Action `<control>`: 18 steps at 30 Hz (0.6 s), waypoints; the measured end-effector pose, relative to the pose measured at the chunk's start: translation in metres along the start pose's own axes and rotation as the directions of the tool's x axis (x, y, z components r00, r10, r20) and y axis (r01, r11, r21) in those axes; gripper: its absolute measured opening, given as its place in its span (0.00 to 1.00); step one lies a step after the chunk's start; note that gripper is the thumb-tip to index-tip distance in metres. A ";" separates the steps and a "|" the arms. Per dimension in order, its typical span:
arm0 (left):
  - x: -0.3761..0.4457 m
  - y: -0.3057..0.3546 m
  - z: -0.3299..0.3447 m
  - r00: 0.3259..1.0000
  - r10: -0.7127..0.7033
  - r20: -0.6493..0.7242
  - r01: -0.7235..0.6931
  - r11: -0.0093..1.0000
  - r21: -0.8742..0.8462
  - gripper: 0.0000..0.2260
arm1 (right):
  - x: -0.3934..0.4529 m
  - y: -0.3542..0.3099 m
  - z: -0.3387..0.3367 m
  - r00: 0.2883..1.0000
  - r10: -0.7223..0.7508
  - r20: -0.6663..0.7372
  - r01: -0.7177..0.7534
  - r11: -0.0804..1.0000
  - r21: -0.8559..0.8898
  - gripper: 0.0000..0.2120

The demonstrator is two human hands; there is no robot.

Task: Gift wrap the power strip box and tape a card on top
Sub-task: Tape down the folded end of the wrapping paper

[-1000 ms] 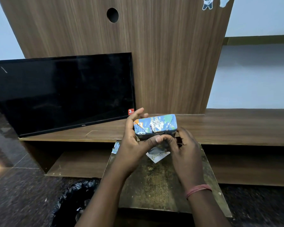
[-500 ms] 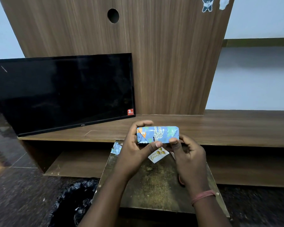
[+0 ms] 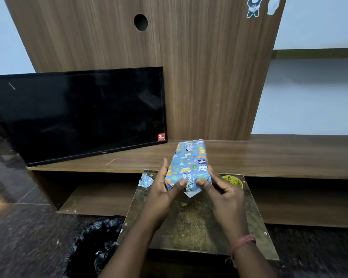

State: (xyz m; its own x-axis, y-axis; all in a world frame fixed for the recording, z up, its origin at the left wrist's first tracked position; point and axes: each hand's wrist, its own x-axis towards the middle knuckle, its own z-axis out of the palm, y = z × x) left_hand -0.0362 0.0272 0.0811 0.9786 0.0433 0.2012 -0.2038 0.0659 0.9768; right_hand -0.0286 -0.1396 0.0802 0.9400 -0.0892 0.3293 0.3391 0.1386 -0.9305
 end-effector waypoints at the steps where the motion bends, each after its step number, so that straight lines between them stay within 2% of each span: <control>1: -0.002 0.000 0.000 1.000 -0.010 0.000 0.010 1.000 0.014 0.37 | -0.001 0.001 0.000 1.000 -0.001 0.006 0.001 1.000 0.009 0.28; 4: -0.004 -0.003 0.000 1.000 -0.005 -0.023 0.007 0.995 0.095 0.31 | -0.003 0.008 -0.002 1.000 0.015 0.011 -0.015 1.000 0.008 0.30; 11: -0.006 -0.024 0.000 0.997 0.021 -0.076 -0.002 0.969 0.246 0.35 | -0.015 0.024 -0.001 0.997 0.029 -0.076 -0.038 0.992 -0.121 0.20; 13: -0.007 -0.027 0.003 0.995 0.023 -0.095 0.001 0.970 0.243 0.38 | -0.016 0.024 -0.001 0.995 0.020 -0.100 -0.035 0.988 -0.150 0.19; 16: -0.008 -0.022 0.003 0.992 -0.018 -0.122 0.031 0.994 0.104 0.37 | -0.017 0.024 -0.002 0.997 0.024 -0.067 -0.036 0.983 -0.181 0.21; 18: -0.006 -0.018 0.004 0.978 -0.131 -0.162 0.109 0.984 -0.138 0.27 | -0.018 0.023 -0.002 0.999 0.003 -0.032 -0.010 0.977 -0.212 0.24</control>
State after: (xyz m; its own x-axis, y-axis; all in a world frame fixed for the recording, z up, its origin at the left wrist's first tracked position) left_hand -0.0382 0.0216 0.0627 0.9792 0.1947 0.0568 -0.0978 0.2075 0.9733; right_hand -0.0374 -0.1372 0.0527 0.9395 -0.1202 0.3209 0.3140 -0.0728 -0.9466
